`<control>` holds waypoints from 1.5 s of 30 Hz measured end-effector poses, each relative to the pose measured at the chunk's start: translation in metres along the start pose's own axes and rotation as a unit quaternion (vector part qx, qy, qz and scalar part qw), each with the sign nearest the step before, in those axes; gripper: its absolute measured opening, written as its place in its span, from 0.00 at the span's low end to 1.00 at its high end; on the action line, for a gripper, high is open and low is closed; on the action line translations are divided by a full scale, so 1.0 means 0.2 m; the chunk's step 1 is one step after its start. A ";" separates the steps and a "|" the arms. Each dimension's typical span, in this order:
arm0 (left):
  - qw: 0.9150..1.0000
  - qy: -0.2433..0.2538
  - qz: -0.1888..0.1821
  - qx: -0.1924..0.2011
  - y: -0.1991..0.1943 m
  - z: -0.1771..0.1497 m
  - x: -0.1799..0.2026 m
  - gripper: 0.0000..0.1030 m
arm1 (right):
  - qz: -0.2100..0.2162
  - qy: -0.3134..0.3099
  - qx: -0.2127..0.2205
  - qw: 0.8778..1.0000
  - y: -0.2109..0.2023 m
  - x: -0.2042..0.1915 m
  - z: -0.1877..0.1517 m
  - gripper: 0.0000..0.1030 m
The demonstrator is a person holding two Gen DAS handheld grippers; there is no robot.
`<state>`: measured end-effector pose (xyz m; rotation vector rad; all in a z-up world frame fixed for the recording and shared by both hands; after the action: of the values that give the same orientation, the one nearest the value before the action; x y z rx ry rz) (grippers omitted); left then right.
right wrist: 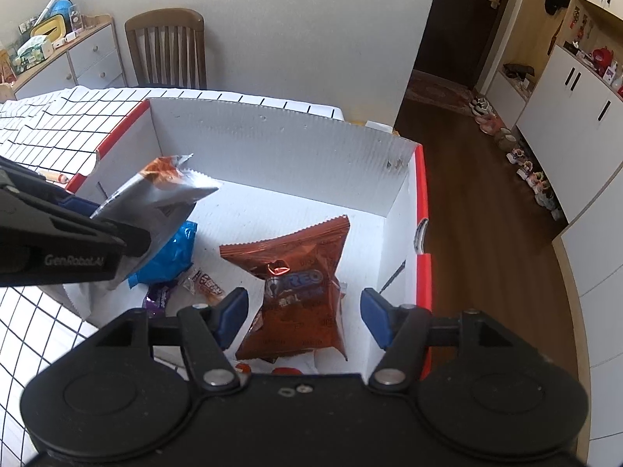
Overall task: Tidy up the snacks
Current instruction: 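Move both open tools back from the box toward the remaining snacks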
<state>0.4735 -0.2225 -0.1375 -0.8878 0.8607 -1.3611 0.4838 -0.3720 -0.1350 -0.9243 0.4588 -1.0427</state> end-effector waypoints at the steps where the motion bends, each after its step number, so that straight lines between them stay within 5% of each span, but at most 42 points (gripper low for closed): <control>1: 1.000 -0.001 -0.003 0.000 0.00 0.00 0.00 0.25 | 0.001 0.001 0.000 1.000 0.00 0.00 0.00 0.61; 4: 1.000 -0.009 -0.010 -0.003 -0.02 0.00 -0.01 0.36 | 0.004 0.003 0.003 1.000 -0.03 0.00 0.00 0.61; 6: 1.000 -0.008 -0.011 0.010 -0.04 -0.01 -0.02 0.59 | 0.006 0.003 0.007 1.000 -0.04 0.00 -0.01 0.61; 7: 1.000 -0.006 -0.008 0.019 -0.06 -0.01 -0.01 0.60 | 0.006 0.004 0.009 1.000 -0.06 0.00 -0.01 0.61; 24: 0.997 -0.010 -0.020 0.075 -0.35 -0.07 -0.11 0.60 | 0.029 0.022 0.050 0.998 -0.29 -0.02 0.01 0.65; 45: 0.987 0.007 -0.041 0.154 -0.78 -0.31 -0.36 0.61 | 0.070 0.020 0.105 0.992 -0.60 -0.32 0.06 0.76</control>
<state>0.3492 -0.1535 -0.0235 -0.6794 0.6061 -1.5251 0.3996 -0.3338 -0.0352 -0.6756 0.4308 -0.9630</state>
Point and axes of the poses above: each gripper's, at about its wrist camera, not at the fingertips, and y roughly the way its jaws point, x to its right, z to its top, the point moved 4 cm from there along y, roughly the way its jaws point, and after that the axes turned 1 degree about -x, right-handed, at the moved point
